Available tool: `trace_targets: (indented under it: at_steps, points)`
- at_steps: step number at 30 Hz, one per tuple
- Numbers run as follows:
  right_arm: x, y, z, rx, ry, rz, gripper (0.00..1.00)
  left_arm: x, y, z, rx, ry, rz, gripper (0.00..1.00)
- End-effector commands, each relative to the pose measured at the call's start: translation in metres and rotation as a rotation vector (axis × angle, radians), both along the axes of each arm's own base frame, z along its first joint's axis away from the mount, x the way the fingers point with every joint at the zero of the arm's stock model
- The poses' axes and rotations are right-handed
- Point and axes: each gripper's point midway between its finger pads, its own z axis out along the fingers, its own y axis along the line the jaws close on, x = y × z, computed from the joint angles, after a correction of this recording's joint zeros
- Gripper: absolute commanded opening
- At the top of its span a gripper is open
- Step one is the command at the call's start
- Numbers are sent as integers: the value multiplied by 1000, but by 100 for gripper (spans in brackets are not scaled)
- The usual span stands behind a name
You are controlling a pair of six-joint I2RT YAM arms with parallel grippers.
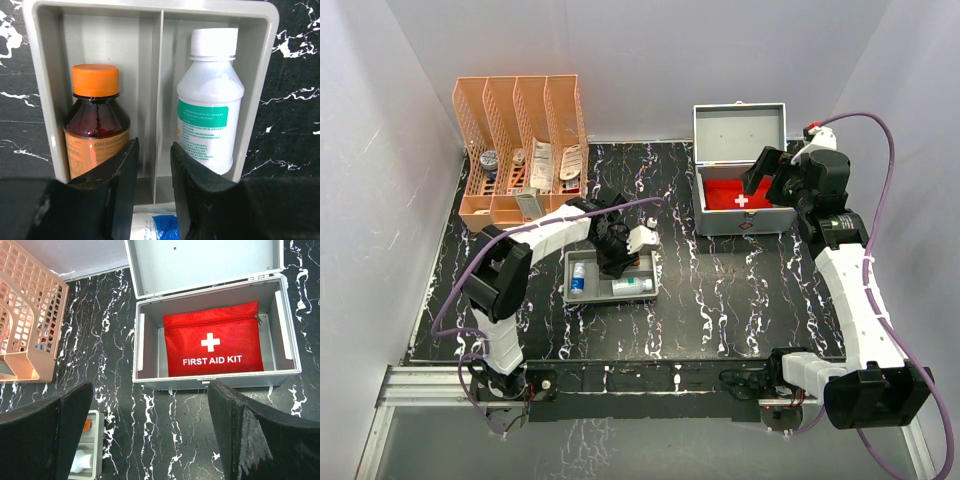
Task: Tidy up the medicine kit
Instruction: Pick up the medicine box compartment at the center of the board, then move the medicine box to the center of the board.
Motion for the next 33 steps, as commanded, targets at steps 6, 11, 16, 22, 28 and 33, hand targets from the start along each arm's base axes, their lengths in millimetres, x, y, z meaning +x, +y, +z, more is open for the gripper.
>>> trace_targets:
  at_steps: [6,11,16,22,28,33]
  points:
    - [-7,-5,33,-16,-85,-18,98,-7,5,-22,24,35,20,33]
    - [-7,-5,33,-19,-84,-17,98,-11,7,-28,42,66,21,34]
    - [-5,-6,35,-24,-83,-20,98,-22,11,-34,68,112,13,30]
    - [0,-8,27,-32,-50,-28,98,-33,15,-33,95,174,3,0]
    - [35,-10,23,-69,-42,-23,98,-25,9,-19,70,147,29,0]
    - [88,-30,-7,-208,97,-60,98,-19,4,-13,64,141,54,0]
